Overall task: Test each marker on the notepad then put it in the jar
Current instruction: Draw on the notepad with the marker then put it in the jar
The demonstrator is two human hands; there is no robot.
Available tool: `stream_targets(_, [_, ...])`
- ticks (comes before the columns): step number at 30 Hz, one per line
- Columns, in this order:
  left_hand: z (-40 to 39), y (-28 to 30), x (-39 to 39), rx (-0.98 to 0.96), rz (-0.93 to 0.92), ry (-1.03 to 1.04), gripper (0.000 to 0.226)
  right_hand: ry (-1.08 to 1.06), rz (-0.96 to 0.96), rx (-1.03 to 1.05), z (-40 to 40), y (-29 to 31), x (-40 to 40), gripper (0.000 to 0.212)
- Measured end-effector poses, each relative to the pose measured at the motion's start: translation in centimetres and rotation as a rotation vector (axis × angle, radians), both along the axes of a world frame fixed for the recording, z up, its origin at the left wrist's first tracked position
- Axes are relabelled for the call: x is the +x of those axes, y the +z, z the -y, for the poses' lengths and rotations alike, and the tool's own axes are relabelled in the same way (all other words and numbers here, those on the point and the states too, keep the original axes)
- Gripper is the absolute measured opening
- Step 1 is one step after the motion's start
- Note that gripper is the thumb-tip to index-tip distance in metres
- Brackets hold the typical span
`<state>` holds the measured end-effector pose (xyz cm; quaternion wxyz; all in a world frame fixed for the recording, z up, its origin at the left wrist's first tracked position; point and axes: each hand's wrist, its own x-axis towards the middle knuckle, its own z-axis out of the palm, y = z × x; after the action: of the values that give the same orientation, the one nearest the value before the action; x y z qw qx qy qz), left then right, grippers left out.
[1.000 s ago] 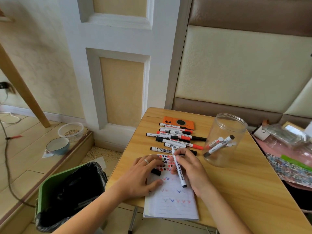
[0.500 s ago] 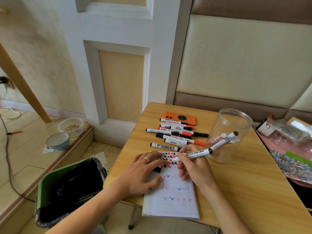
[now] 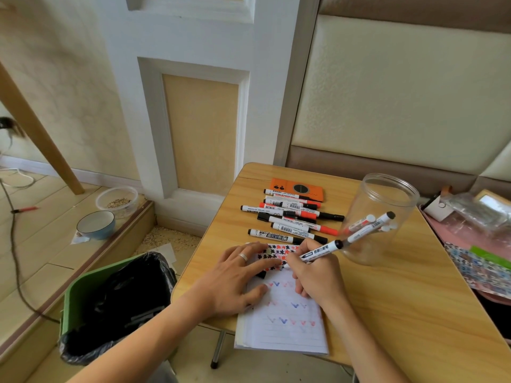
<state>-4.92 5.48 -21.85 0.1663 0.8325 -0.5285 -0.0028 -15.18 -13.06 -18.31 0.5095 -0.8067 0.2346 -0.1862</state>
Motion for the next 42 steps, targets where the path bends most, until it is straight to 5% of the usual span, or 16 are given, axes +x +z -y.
stream_targets(42, [0.19,-0.76,0.37,-0.040,0.004,0.015,0.059,-0.005,-0.024,0.006,-0.12,-0.12,0.44,0.018])
